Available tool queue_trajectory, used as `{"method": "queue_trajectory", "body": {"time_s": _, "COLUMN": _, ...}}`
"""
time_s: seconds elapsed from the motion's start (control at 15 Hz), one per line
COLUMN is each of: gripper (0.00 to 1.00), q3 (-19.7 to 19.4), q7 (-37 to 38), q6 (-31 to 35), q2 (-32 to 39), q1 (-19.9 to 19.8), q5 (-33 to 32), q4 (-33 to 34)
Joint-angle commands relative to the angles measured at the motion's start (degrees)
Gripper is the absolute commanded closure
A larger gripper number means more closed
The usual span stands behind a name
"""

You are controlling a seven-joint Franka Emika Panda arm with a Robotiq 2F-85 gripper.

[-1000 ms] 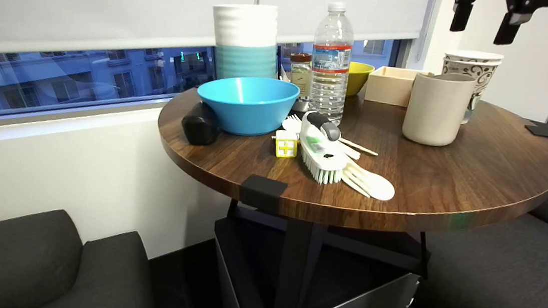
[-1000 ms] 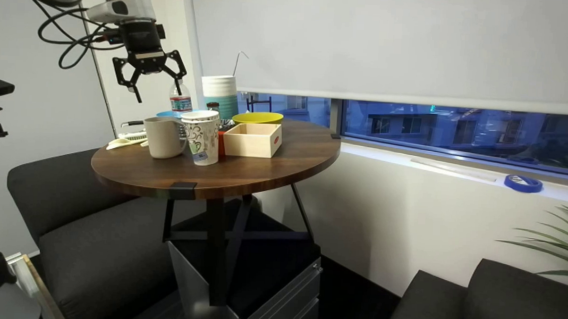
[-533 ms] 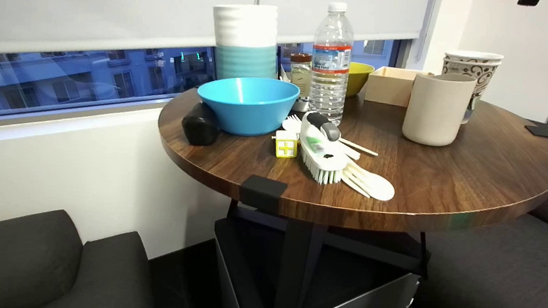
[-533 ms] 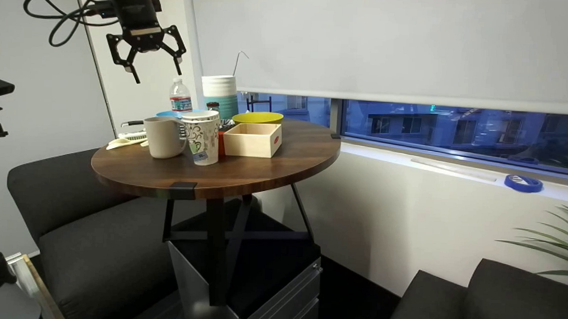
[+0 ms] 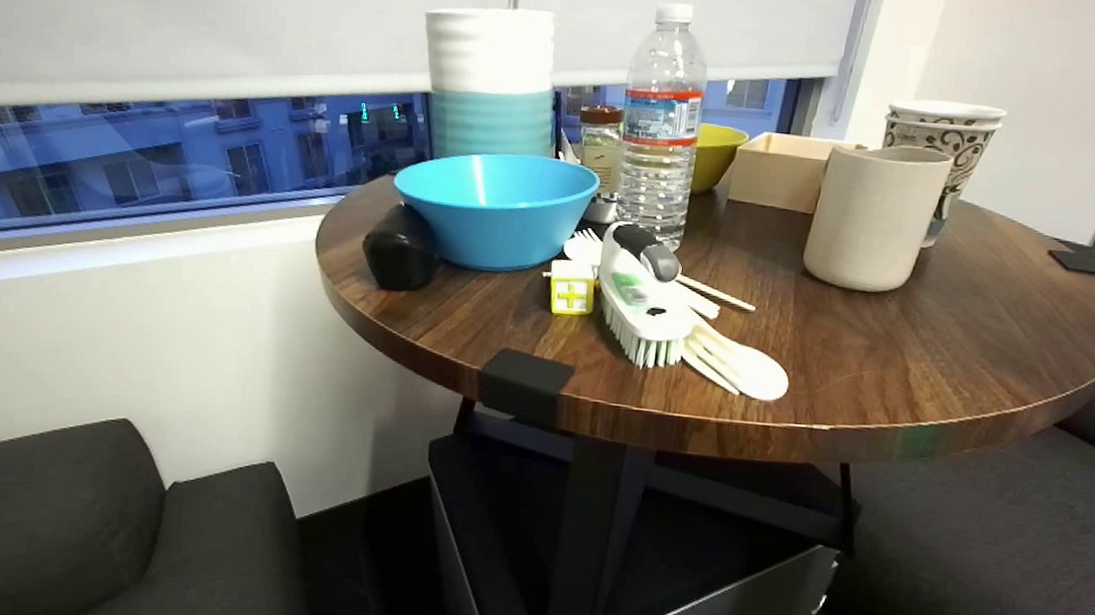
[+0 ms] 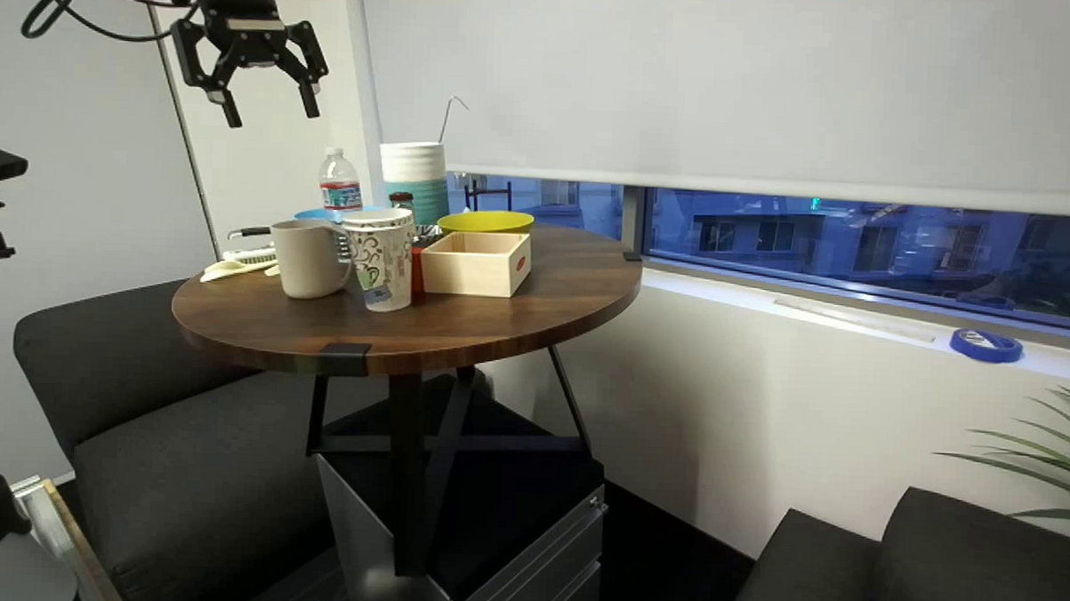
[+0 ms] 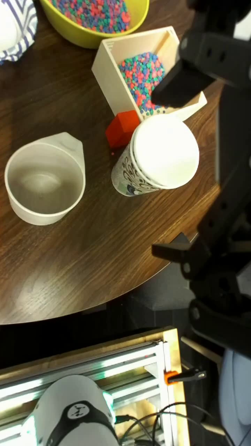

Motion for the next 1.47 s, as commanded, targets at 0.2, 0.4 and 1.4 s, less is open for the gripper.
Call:
{"method": "queue_trajectory", "body": {"time_s": 0.2, "gripper": 0.0, "q3": 0.8, "q7": -18.1, "q6": -1.5, "q2": 4.0, "q1": 1.4, "q5": -1.8, "q4": 5.6}}
{"method": "queue_trajectory", "body": {"time_s": 0.4, "gripper": 0.0, "q3": 0.6, "q7": -26.9, "q6": -1.8, "q2": 5.5, "q1": 1.8, "q5": -1.5, "q4": 7.1}}
{"method": "queue_trajectory", "body": {"time_s": 1.4, "gripper": 0.0, "q3": 1.2, "q7": -59.0, "q6": -2.0, "q2": 9.4, "q1": 1.3, "q5": -3.8, "q4": 9.8}}
